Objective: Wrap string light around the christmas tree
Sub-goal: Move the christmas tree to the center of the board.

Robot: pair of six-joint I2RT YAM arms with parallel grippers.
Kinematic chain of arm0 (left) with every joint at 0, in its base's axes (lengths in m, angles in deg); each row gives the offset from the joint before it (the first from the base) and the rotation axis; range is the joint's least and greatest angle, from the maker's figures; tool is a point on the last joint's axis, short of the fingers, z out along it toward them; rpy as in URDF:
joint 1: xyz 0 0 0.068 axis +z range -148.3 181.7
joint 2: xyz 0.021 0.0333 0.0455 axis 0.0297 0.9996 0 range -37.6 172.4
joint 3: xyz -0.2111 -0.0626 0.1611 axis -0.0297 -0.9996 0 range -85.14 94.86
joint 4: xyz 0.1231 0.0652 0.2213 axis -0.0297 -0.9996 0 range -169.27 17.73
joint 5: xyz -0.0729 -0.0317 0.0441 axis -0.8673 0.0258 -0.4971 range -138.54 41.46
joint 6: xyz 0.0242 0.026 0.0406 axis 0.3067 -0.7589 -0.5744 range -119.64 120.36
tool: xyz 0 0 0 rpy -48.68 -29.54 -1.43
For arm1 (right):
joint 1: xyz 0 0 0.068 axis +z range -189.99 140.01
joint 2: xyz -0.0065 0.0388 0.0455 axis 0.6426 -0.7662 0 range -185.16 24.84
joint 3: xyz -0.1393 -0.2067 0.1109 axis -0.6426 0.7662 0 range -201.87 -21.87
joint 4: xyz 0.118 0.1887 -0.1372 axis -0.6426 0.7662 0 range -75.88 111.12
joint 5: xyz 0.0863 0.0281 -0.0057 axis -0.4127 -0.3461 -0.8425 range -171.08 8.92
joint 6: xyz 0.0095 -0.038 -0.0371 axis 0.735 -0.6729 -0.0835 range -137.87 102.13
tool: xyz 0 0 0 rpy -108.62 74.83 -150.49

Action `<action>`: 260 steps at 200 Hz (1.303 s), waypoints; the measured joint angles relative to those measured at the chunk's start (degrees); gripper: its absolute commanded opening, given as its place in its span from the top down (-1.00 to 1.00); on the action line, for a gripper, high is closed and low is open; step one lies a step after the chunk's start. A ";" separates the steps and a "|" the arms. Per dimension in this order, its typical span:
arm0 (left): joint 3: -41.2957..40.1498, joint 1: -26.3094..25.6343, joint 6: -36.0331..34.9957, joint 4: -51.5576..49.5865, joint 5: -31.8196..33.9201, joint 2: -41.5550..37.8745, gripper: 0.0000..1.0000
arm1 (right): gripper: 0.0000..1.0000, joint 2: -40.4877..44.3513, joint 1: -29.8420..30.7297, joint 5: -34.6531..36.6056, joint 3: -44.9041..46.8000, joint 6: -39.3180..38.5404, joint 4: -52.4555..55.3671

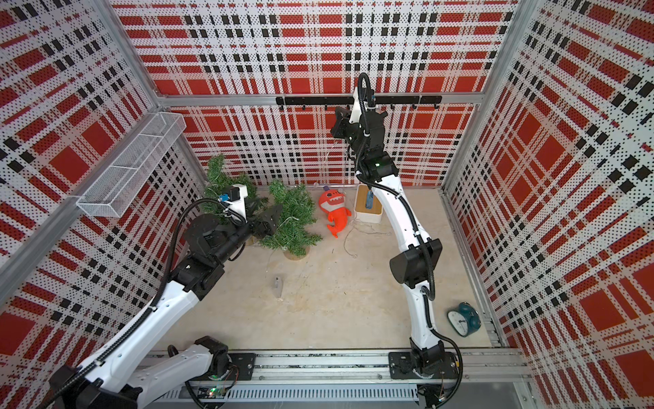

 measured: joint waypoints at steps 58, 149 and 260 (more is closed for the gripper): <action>2.64 -0.42 -4.57 6.64 4.46 13.25 -0.74 | 1.00 0.00 -0.15 -1.55 0.00 0.24 -0.85; 5.40 -2.47 -8.46 16.48 5.57 19.30 0.60 | 1.00 1.70 -1.81 -3.32 2.19 -0.20 -0.76; 11.15 -9.60 -15.98 9.33 4.33 21.57 1.00 | 1.00 20.41 -7.80 -4.76 14.64 -3.67 0.76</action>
